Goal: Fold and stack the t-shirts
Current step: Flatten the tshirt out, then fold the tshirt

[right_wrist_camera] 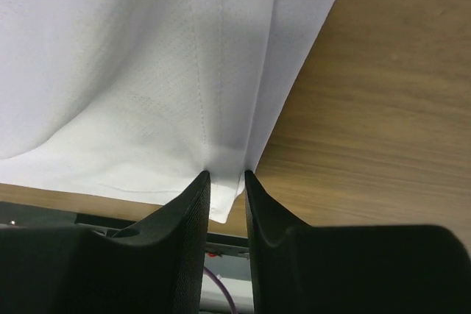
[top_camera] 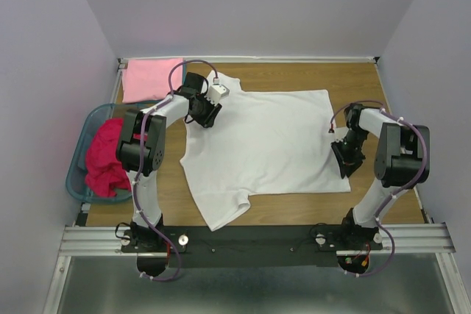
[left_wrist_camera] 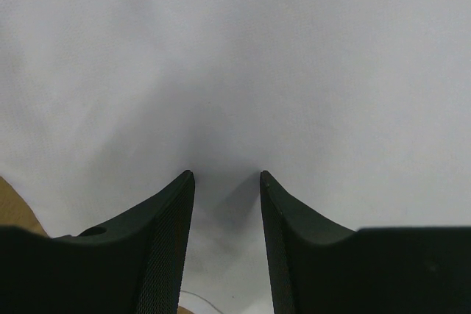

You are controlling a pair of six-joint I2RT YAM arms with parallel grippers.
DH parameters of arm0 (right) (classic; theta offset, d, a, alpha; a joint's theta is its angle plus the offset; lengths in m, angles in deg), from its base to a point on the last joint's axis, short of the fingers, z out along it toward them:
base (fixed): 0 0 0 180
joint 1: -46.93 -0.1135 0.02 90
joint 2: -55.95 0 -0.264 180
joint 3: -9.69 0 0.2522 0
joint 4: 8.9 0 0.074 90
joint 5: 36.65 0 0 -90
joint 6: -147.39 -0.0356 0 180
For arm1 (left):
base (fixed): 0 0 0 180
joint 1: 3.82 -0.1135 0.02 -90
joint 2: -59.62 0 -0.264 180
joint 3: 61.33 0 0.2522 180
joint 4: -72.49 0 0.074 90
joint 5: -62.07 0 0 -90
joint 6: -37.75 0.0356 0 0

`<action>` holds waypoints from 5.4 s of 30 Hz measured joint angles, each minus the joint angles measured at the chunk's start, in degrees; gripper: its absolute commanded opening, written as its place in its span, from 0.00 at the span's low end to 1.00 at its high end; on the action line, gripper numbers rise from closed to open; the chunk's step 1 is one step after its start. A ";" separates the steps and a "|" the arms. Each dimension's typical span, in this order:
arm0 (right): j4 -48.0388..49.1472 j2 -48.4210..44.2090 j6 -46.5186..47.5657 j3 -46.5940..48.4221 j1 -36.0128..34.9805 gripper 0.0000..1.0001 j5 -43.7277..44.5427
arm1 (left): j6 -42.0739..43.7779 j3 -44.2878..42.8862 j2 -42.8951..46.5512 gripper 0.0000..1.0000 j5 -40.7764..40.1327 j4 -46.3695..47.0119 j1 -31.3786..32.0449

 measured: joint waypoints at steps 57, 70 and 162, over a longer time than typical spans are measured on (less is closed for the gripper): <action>-1.44 -0.04 -2.19 -1.55 3.39 0.18 -3.32 | -1.33 0.85 -0.20 0.49 0.07 3.37 0.00; -1.42 -1.16 -2.89 -2.23 3.39 0.01 -2.14 | -1.49 0.81 -0.28 0.49 0.04 3.48 0.00; 5.42 37.29 -8.55 69.55 1.79 0.65 -14.78 | -10.62 -55.80 -25.62 0.87 5.92 -0.26 -3.54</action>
